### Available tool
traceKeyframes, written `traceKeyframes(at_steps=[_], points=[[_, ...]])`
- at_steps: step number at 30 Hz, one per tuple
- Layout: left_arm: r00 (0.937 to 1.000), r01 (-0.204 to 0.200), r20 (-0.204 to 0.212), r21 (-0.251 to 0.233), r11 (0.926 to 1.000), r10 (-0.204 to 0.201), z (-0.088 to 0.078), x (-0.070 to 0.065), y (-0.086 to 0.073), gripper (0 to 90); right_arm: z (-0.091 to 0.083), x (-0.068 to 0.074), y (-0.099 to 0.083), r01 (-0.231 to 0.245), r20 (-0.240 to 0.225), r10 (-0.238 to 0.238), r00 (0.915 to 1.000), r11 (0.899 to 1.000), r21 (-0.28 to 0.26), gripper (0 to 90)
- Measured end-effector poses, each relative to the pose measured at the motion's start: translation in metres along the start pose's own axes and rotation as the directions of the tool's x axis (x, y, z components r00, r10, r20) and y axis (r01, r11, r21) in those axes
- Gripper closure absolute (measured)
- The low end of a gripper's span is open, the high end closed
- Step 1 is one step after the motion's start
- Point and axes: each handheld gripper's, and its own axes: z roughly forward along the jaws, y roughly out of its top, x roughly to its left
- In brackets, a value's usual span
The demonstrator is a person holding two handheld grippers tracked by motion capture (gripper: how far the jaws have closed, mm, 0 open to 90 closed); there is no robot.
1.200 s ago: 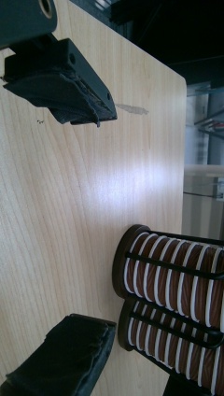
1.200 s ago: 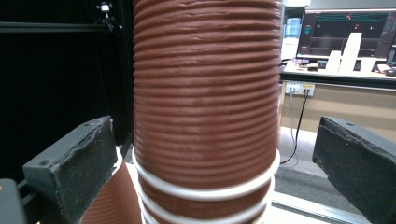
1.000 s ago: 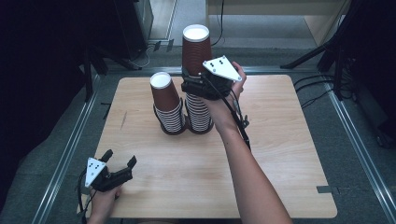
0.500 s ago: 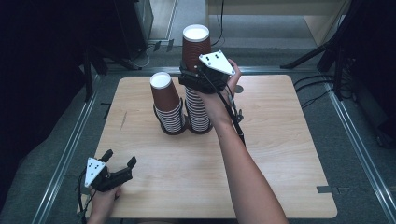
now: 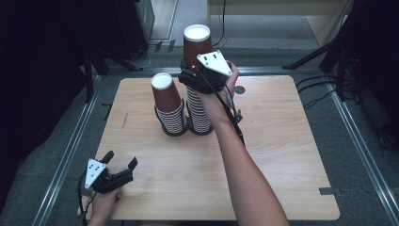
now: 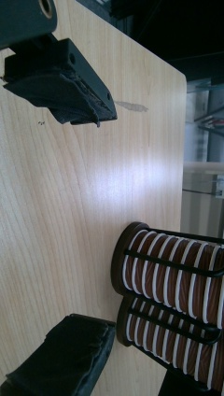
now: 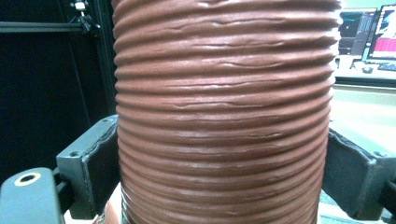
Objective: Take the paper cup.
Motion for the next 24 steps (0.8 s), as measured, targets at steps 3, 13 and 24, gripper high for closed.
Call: traceKeyframes(at_steps=[3, 13, 24], points=[[1.0, 0.002, 0.0, -0.001, 1.0, -0.002, 0.0, 0.0, 0.0, 2.4, -0.001, 0.001, 0.002, -0.003, 0.01, 0.003, 0.9999, 1.0, -0.007, 11.4], [1.0, 0.001, 0.0, 0.001, 1.0, -0.001, 0.0, 0.0, 0.0, 2.4, -0.004, 0.003, 0.018, 0.016, 0.012, -0.015, 0.9998, 0.999, -0.044, 12.8], [1.0, 0.003, 0.001, 0.0, 1.0, -0.003, 0.0, 0.0, 0.0, 2.4, -0.003, 0.008, 0.043, 0.022, 0.01, -0.021, 0.9997, 0.997, -0.074, 13.1]])
